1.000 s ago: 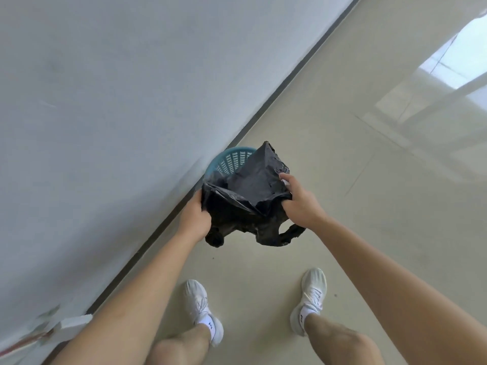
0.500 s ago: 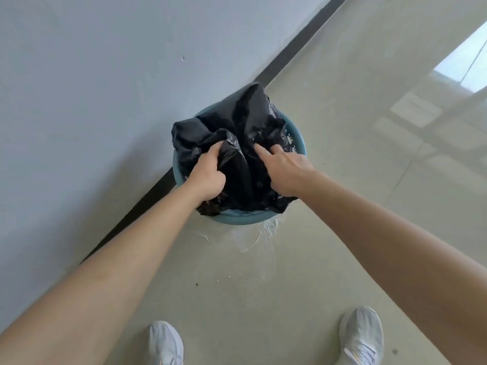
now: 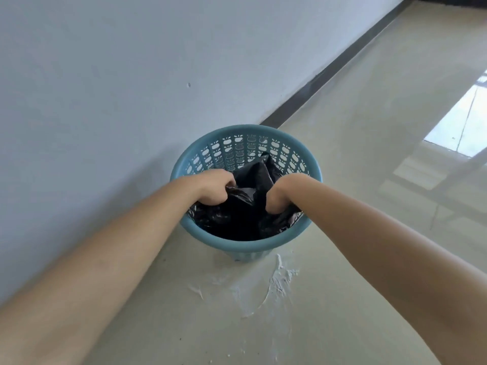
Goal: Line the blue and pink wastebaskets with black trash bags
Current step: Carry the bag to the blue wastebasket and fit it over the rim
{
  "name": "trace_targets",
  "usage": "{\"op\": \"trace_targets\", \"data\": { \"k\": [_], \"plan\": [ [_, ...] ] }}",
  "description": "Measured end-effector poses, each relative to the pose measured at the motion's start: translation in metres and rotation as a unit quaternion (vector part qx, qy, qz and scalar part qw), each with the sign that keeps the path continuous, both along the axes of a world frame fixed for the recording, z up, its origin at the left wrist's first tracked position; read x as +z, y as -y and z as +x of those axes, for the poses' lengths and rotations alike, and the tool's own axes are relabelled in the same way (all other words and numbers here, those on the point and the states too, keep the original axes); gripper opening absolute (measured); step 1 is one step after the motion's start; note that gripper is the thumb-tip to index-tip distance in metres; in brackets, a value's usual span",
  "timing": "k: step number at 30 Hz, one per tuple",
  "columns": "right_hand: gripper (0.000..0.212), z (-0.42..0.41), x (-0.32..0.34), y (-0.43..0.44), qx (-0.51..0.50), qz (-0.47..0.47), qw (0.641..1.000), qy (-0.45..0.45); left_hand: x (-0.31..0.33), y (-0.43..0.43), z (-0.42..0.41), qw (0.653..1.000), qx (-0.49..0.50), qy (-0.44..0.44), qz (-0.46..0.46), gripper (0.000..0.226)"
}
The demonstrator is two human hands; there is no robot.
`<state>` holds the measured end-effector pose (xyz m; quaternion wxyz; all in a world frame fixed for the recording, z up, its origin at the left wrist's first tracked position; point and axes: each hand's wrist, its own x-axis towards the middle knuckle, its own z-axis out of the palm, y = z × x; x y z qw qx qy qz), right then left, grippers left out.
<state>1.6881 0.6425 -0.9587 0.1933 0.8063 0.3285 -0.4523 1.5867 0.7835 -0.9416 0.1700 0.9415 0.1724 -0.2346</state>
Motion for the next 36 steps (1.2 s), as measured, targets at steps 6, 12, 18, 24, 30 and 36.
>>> {"op": "trace_targets", "data": {
  "k": [6,12,18,24,30,36],
  "plan": [
    [0.034,0.01,0.064,0.011,0.114,0.145,0.975,0.124,0.048,-0.024,-0.014,0.954,0.092,0.272,0.092,0.043],
    [0.052,0.024,0.077,0.047,0.192,0.331,0.913,0.14,0.016,-0.051,-0.028,0.929,0.141,0.249,0.235,0.041],
    [0.045,0.032,0.062,0.076,0.067,0.339,0.911,0.224,0.023,-0.046,-0.016,0.934,0.176,0.264,0.163,0.051],
    [0.045,0.046,0.051,0.08,-0.012,0.467,0.798,0.38,0.029,-0.048,0.0,0.965,0.163,0.138,0.155,0.059],
    [0.063,0.051,0.051,0.079,0.296,0.462,0.722,0.422,0.031,-0.055,0.004,0.941,0.275,0.191,0.043,0.049],
    [0.04,0.056,0.046,0.059,0.126,0.347,0.818,0.441,0.014,-0.063,0.002,0.952,0.255,0.146,0.083,0.024]
  ]
}}
